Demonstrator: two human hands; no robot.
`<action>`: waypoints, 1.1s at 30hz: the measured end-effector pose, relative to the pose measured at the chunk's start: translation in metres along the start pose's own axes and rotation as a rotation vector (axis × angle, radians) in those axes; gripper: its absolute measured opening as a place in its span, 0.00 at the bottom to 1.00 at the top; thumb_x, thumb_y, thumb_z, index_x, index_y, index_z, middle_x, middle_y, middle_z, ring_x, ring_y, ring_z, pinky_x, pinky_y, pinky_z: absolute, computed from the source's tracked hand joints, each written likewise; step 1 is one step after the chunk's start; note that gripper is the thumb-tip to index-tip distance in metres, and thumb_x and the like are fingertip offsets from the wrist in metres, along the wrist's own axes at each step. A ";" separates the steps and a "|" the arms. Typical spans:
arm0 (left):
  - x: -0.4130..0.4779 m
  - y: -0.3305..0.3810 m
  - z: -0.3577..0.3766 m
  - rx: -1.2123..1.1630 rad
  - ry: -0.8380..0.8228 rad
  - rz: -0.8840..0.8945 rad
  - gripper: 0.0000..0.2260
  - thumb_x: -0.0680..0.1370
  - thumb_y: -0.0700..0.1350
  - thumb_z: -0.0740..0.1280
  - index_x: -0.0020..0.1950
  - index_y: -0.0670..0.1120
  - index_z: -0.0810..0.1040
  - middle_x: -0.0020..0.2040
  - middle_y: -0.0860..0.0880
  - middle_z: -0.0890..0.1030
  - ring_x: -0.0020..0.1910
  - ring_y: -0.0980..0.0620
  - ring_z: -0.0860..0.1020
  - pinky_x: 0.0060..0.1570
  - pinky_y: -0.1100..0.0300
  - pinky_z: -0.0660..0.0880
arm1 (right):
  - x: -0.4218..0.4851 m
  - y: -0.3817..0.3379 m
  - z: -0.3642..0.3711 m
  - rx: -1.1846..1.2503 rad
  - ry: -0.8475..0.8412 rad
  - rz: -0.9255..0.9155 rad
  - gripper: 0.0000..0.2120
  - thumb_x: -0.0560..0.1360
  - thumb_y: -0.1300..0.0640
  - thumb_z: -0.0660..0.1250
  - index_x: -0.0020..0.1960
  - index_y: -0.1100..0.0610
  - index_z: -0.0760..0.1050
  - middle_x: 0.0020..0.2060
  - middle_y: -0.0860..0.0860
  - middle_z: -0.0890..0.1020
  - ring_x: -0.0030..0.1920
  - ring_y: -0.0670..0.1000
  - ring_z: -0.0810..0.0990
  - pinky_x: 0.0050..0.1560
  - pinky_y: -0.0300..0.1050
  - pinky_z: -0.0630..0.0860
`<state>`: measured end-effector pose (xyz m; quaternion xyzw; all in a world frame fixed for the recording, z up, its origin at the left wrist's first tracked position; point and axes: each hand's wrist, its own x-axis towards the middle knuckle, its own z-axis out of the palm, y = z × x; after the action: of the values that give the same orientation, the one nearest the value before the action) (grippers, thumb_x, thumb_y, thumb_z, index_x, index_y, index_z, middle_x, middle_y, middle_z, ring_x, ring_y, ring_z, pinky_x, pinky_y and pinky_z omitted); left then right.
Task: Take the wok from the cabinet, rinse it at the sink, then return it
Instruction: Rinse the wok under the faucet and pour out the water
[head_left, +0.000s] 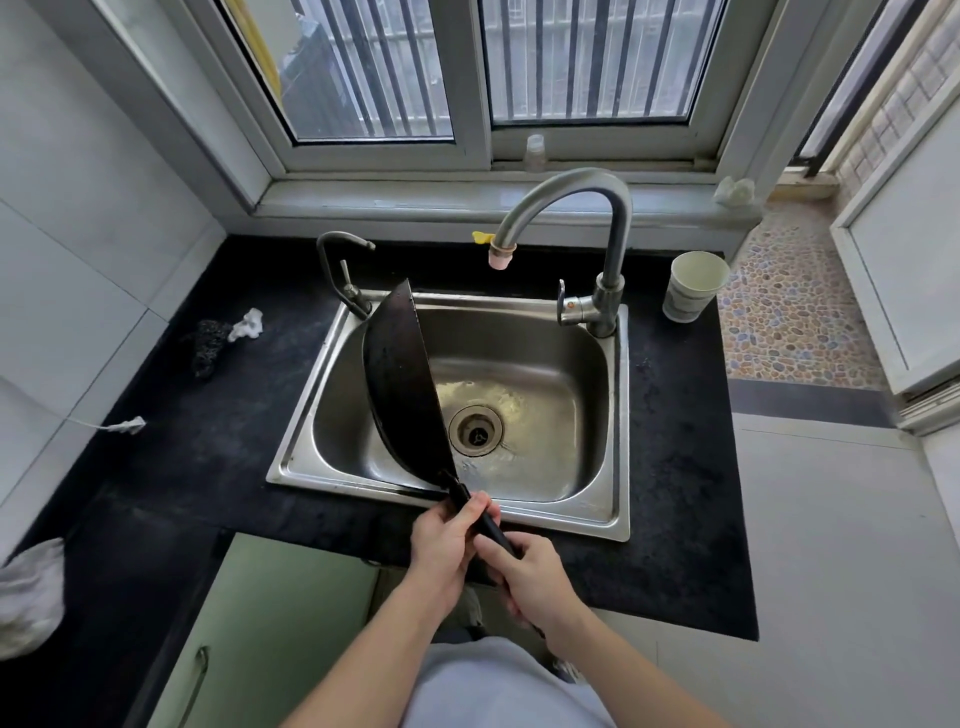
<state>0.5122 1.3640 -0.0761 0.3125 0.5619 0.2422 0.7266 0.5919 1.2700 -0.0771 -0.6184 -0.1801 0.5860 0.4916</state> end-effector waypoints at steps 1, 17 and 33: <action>0.000 -0.001 0.000 0.003 0.006 0.000 0.04 0.78 0.37 0.68 0.46 0.36 0.80 0.37 0.42 0.82 0.40 0.47 0.81 0.41 0.57 0.80 | -0.001 0.001 -0.001 -0.003 -0.001 -0.003 0.13 0.79 0.53 0.69 0.39 0.58 0.76 0.25 0.51 0.72 0.18 0.48 0.65 0.18 0.36 0.62; -0.005 -0.007 0.002 0.067 0.047 0.013 0.07 0.77 0.38 0.69 0.50 0.35 0.81 0.40 0.42 0.82 0.42 0.46 0.80 0.50 0.49 0.78 | -0.003 0.009 -0.001 0.024 -0.007 0.039 0.15 0.79 0.50 0.68 0.37 0.57 0.74 0.23 0.49 0.72 0.19 0.49 0.65 0.19 0.36 0.62; -0.005 -0.008 0.002 0.093 0.078 -0.018 0.07 0.76 0.39 0.70 0.52 0.36 0.81 0.40 0.43 0.83 0.44 0.47 0.81 0.50 0.50 0.78 | -0.004 0.015 0.002 0.009 -0.002 0.024 0.13 0.79 0.51 0.68 0.39 0.56 0.74 0.22 0.47 0.72 0.19 0.48 0.65 0.18 0.36 0.63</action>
<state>0.5127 1.3550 -0.0784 0.3313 0.6033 0.2211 0.6909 0.5836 1.2609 -0.0864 -0.6176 -0.1705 0.5932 0.4875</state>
